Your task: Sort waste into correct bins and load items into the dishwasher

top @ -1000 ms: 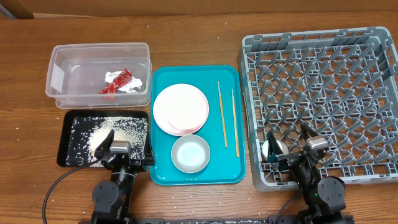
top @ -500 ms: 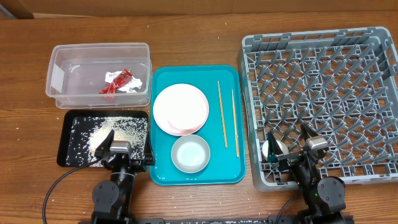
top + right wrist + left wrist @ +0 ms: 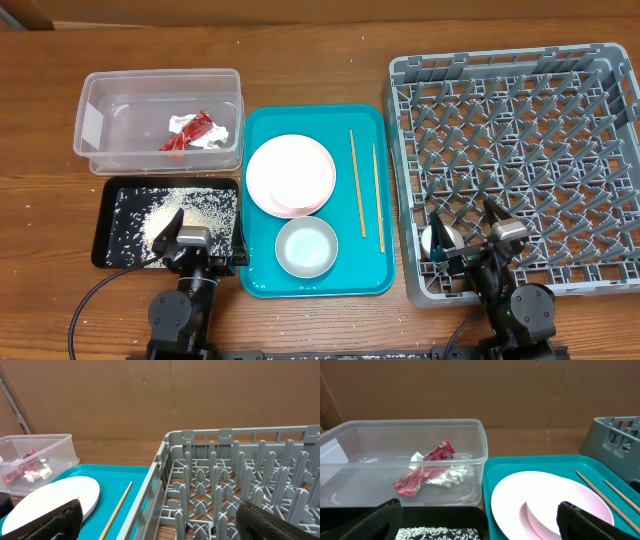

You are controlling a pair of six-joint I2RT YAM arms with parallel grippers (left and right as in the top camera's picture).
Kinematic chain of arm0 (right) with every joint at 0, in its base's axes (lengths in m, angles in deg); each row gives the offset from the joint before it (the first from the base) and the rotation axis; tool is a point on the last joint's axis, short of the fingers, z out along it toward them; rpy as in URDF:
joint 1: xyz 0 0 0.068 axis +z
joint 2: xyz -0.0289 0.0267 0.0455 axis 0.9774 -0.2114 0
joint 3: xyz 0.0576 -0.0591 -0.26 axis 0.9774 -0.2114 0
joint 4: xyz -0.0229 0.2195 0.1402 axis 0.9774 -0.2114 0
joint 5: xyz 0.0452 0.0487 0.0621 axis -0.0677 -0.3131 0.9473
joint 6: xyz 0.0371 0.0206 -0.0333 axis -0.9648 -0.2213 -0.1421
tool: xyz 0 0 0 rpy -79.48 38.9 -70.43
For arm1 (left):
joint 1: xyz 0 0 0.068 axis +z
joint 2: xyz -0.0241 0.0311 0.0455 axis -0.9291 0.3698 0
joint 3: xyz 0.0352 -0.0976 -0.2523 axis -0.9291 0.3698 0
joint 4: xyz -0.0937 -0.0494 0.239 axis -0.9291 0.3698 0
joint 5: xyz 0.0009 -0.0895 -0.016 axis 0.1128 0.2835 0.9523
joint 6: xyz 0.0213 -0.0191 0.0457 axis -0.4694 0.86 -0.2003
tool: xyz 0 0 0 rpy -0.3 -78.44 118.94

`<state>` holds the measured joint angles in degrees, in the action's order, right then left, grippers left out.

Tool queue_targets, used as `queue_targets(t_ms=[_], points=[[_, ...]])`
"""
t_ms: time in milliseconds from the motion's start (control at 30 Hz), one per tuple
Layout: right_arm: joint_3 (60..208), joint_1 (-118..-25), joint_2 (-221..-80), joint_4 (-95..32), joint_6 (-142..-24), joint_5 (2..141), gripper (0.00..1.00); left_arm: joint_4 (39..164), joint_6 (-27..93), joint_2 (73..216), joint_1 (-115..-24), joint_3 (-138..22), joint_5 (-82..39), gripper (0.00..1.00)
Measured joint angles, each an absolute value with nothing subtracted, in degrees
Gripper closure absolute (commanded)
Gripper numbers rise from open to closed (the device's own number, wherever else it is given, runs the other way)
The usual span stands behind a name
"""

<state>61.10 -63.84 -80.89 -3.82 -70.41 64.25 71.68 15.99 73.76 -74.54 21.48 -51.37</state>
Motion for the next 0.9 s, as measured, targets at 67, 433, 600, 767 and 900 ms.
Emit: queue_targets(t_ms=[67, 433, 600, 767, 900], points=[[61.10, -63.84, -80.89, -3.82, -70.41, 64.27, 0.00, 71.68, 15.99, 73.76, -74.54, 21.48, -51.37, 0.00], [61.10, -63.84, -80.89, -3.34, -70.93, 64.79, 0.00, 71.68, 15.99, 73.76, -74.54, 21.48, -51.37, 0.00], [61.17, -63.84, -80.87, 1.20, -71.98, 71.46, 0.00, 71.68, 15.99, 73.76, -74.54, 21.48, -51.37, 0.00], [67.70, -63.84, -81.62, -8.59, -73.95, 75.70, 0.00, 71.66, 15.99, 73.76, -74.54, 21.48, -51.37, 0.00], [84.91, -63.84, -88.76, -24.37, -74.95, 75.37, 0.00, 71.68, 15.99, 73.76, -74.54, 21.48, -51.37, 0.00]])
